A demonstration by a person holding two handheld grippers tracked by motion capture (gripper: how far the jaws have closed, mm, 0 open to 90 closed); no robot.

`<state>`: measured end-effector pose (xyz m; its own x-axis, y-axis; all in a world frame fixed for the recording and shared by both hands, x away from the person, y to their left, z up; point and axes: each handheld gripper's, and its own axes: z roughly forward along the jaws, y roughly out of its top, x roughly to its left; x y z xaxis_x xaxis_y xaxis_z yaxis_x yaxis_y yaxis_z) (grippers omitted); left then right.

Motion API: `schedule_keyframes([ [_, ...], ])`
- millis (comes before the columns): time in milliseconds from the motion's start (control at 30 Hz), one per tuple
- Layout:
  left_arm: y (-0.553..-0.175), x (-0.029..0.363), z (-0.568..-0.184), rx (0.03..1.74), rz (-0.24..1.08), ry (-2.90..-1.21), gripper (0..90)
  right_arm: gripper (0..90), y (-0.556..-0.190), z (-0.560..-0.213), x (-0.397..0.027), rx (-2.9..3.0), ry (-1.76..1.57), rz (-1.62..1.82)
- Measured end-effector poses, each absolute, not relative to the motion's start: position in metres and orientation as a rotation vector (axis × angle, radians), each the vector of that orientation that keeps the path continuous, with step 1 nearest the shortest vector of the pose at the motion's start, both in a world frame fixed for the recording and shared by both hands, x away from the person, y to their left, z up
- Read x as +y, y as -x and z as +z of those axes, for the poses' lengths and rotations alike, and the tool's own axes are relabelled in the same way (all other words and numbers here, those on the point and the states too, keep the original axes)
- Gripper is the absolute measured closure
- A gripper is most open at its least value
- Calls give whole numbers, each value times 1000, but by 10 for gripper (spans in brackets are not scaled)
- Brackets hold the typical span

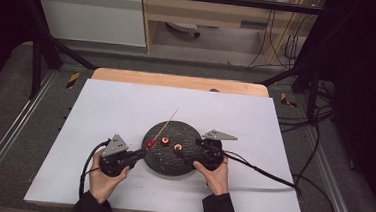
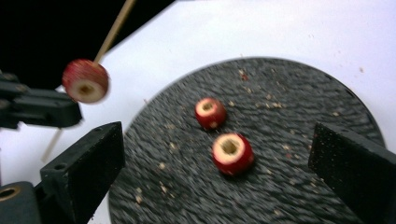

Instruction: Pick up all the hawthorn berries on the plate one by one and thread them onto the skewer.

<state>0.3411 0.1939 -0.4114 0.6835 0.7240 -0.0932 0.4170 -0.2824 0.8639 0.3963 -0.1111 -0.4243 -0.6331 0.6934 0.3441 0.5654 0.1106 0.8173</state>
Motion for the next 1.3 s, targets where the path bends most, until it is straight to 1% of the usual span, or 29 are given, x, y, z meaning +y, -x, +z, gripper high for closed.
schedule_keyframes([
  [333, -334, 218, -422, 920, 390, -1911, 881, 34, -404, -416, -111, 2387, -1235, 1343],
  [500, -333, 223, -427, 926, 381, -1909, 881, 35, -409, -411, -101, 2468, -1174, 1175],
  [767, -330, 232, -437, 929, 361, -1931, 881, 59, -420, -402, -80, 2566, -1124, 1046],
  [967, -329, 232, -437, 923, 367, -1939, 881, 117, -431, -399, -67, 2639, -1130, 889],
  [1300, -329, 231, -438, 925, 363, -1938, 881, 288, -446, -400, -48, 2689, -1171, 739],
])
